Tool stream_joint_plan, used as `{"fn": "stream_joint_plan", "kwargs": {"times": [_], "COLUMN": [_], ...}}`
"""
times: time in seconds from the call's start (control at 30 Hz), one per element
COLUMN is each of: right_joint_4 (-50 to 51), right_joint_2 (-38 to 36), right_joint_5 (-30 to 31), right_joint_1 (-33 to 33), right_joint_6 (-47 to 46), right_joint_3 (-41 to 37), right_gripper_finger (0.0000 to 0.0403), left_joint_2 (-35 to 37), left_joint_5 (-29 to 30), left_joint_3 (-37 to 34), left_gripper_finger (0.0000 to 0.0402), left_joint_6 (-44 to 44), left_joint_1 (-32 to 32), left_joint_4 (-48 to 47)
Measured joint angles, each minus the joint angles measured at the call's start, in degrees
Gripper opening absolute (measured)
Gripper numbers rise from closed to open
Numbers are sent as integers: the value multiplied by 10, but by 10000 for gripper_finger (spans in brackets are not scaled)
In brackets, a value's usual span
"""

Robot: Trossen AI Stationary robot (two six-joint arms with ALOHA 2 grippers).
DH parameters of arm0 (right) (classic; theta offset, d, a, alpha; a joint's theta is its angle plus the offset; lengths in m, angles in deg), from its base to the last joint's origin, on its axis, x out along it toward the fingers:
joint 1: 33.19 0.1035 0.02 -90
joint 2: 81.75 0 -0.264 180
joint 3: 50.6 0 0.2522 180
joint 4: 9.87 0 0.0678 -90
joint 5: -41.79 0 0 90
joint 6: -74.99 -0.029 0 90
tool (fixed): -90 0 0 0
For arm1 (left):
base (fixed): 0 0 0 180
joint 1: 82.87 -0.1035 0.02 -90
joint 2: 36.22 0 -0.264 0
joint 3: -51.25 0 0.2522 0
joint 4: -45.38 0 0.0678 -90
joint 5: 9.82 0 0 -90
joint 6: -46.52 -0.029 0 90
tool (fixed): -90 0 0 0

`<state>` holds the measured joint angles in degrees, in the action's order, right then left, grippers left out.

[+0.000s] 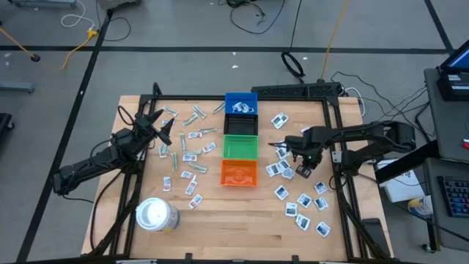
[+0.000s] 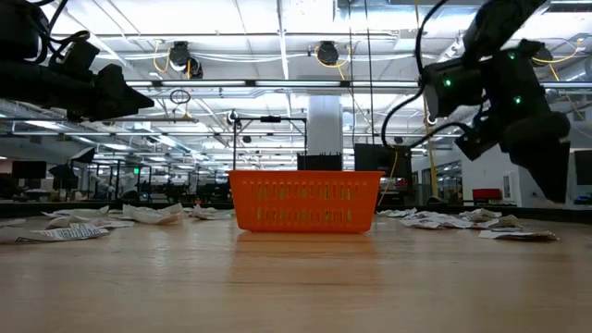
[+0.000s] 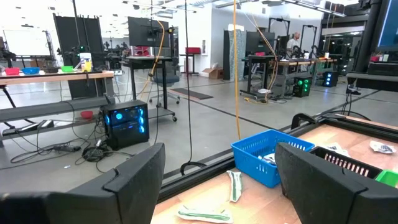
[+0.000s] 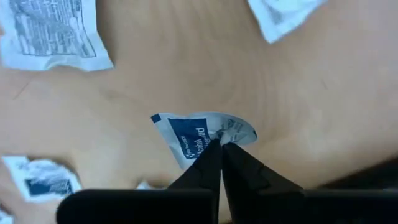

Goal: Pick & Place First Aid Supplies
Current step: Put the blue alcohol pad into the blue bin

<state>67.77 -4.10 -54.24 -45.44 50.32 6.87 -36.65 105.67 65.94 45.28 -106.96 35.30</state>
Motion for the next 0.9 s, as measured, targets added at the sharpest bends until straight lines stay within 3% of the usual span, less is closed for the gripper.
{"fn": "stream_joint_plan", "kwargs": {"times": [0.27,0.43,0.67,0.9], "right_joint_4": [104,118,132,152], "right_joint_2": [-9,-1,83,209], "right_joint_5": [0,0,5,45], "right_joint_1": [-24,-43,-87,-133], "right_joint_6": [17,25,68,132], "right_joint_3": [78,120,236,410], "right_gripper_finger": [1,1,1,0], "left_joint_2": [0,0,0,0], "left_joint_5": [0,0,0,0], "left_joint_3": [0,0,0,0], "left_gripper_finger": [305,306,306,306], "left_joint_6": [0,0,0,0], "left_joint_1": [0,0,0,0], "left_joint_4": [0,0,0,0]}}
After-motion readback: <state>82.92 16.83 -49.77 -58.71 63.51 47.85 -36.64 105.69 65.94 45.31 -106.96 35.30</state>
